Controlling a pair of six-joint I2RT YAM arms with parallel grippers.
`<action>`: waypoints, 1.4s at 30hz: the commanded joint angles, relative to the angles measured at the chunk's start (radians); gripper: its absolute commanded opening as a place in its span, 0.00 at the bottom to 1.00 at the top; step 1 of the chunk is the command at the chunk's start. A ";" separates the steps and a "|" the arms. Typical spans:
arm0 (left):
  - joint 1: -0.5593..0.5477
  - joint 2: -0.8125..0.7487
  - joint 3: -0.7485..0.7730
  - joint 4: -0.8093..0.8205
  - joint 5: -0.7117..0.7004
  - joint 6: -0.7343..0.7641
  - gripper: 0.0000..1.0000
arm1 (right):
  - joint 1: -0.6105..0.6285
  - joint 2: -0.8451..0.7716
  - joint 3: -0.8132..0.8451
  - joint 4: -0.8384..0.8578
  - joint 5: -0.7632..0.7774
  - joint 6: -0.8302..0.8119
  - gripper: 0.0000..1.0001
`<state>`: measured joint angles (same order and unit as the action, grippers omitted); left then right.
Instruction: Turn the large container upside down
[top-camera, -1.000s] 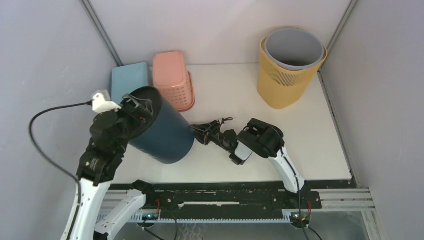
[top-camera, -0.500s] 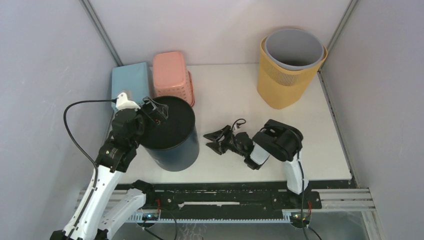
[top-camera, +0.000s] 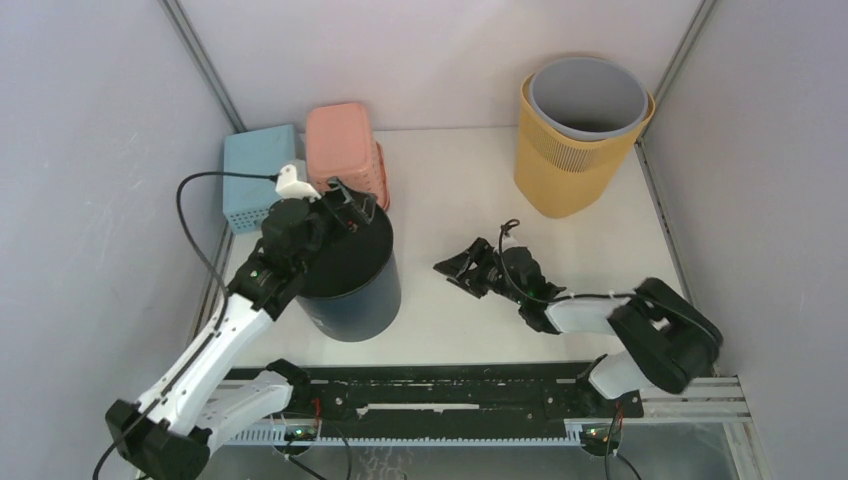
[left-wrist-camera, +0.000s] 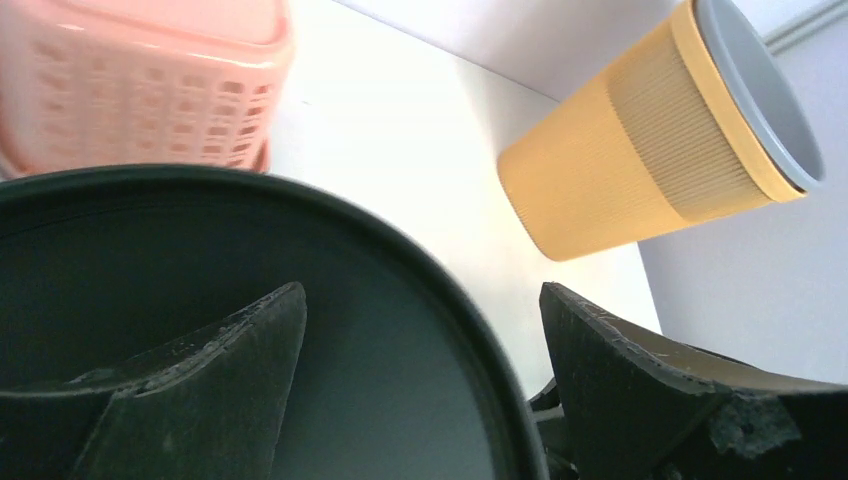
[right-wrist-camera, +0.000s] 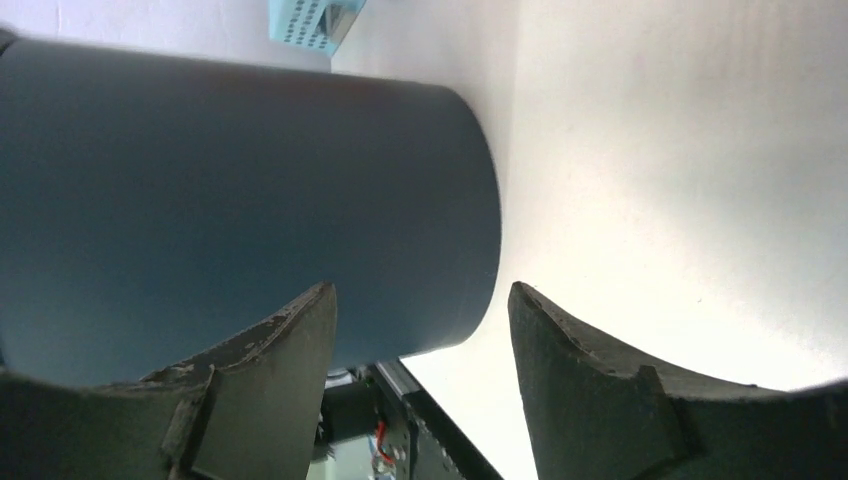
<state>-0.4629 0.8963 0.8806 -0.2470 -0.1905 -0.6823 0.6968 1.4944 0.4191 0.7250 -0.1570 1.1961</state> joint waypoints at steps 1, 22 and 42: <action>-0.066 0.137 -0.005 -0.008 0.081 -0.023 0.92 | 0.046 -0.174 0.070 -0.298 -0.025 -0.245 0.71; -0.191 0.558 0.324 0.299 0.359 -0.061 0.92 | 0.248 -0.516 0.185 -0.787 0.183 -0.477 0.71; -0.193 0.356 0.422 0.245 0.563 0.055 1.00 | 0.359 -0.044 0.270 -0.352 0.115 -0.528 0.72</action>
<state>-0.6518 1.3872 1.2240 0.0803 0.3698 -0.7303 1.0431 1.3376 0.5919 0.1425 0.0181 0.6785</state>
